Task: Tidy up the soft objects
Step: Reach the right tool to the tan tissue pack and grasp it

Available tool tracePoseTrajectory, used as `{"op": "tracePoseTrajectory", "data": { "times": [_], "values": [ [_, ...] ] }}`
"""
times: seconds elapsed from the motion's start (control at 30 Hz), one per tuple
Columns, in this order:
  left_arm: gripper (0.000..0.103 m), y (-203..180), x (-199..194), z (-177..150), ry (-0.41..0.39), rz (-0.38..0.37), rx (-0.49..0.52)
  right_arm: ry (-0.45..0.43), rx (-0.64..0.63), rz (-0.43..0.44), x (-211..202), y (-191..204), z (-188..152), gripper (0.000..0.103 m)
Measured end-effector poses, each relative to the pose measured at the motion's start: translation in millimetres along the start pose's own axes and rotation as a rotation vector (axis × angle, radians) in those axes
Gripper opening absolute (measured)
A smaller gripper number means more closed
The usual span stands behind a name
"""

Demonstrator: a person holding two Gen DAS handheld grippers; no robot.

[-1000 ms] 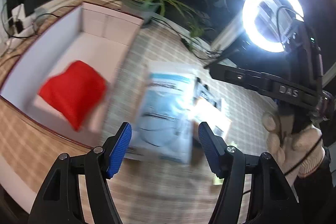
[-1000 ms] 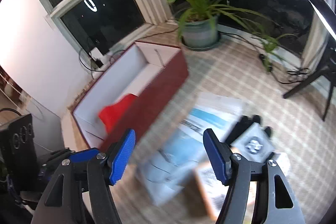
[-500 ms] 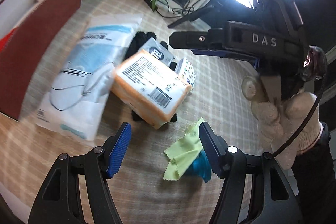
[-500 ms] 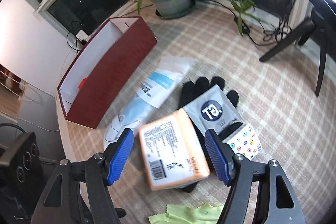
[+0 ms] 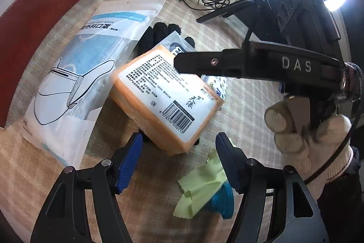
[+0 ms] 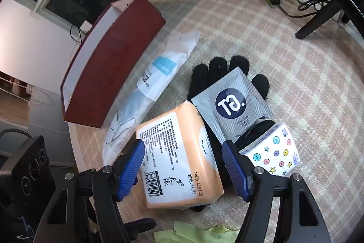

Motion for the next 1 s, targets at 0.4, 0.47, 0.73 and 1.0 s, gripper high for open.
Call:
{"op": "tracePoseTrajectory", "data": {
  "times": [0.4, 0.47, 0.73, 1.0],
  "values": [
    [0.065, 0, 18, 7, 0.009, 0.038, -0.017, 0.053, 0.000, 0.028, 24, -5, -3, 0.058],
    [0.064, -1, 21, 7, 0.015, 0.037, -0.009, 0.054, 0.006, 0.046, 25, -4, -6, 0.057],
    [0.064, -2, 17, 0, 0.030, 0.024, 0.029, 0.045, 0.021, 0.030, 17, 5, -21, 0.056],
    [0.064, -3, 1, -24, 0.059, 0.007, 0.100, 0.018, 0.057, 0.015, 5, 24, -51, 0.056]
  ]
}}
Point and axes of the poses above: each gripper's, at about its wrist camera, not at the fingertips, and x roughly the way its jaws point, y to its left, z to its top, the point moved 6 cm from there along x, roughly the way its jaws point, and after that the axes turned 11 degrees about -x, right-handed, at the moved point
